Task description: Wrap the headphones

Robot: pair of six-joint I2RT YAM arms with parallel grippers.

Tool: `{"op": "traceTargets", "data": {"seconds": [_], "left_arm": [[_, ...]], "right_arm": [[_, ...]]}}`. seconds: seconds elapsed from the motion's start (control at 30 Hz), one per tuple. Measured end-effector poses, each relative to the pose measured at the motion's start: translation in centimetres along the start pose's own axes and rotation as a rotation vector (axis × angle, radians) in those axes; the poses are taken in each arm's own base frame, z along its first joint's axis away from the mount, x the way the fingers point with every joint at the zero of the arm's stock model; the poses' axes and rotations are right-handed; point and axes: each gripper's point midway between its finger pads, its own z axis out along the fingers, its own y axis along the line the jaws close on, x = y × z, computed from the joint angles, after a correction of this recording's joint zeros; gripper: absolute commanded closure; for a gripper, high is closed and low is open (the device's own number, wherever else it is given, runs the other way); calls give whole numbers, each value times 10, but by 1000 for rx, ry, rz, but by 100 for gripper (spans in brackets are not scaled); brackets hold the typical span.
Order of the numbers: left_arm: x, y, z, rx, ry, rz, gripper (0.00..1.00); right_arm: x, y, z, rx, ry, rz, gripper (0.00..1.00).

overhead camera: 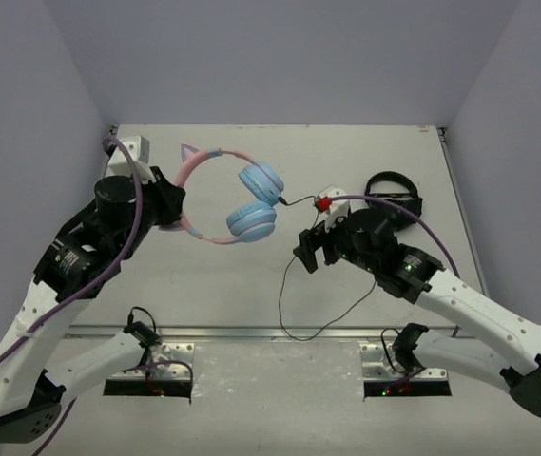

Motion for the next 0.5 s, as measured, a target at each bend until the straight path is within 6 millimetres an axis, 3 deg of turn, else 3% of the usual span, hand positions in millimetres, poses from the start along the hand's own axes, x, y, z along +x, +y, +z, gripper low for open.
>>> {"op": "traceTargets", "data": {"seconds": [0.07,0.13,0.17,0.27,0.43,0.5], "left_arm": [[-2,-2,-6,21,1,-5,100],[-2,-3,-11,36,1,-7,100],[-2,-3,-14,43,1,-7,100],[0,-5,-18,74,-3,1,100],[20,-7,-16,133,12,29,100],[30,-8,-14,152,34,41,100]], "right_arm": [[-6,-11,7,30,-16,10,21],[-15,-23,11,54,-45,21,41],[-21,-27,12,59,-65,24,56],[-41,-29,11,36,-141,8,66],[-83,-10,-4,-67,-318,-80,69],[-96,-4,-13,-101,-383,-114,83]]}}
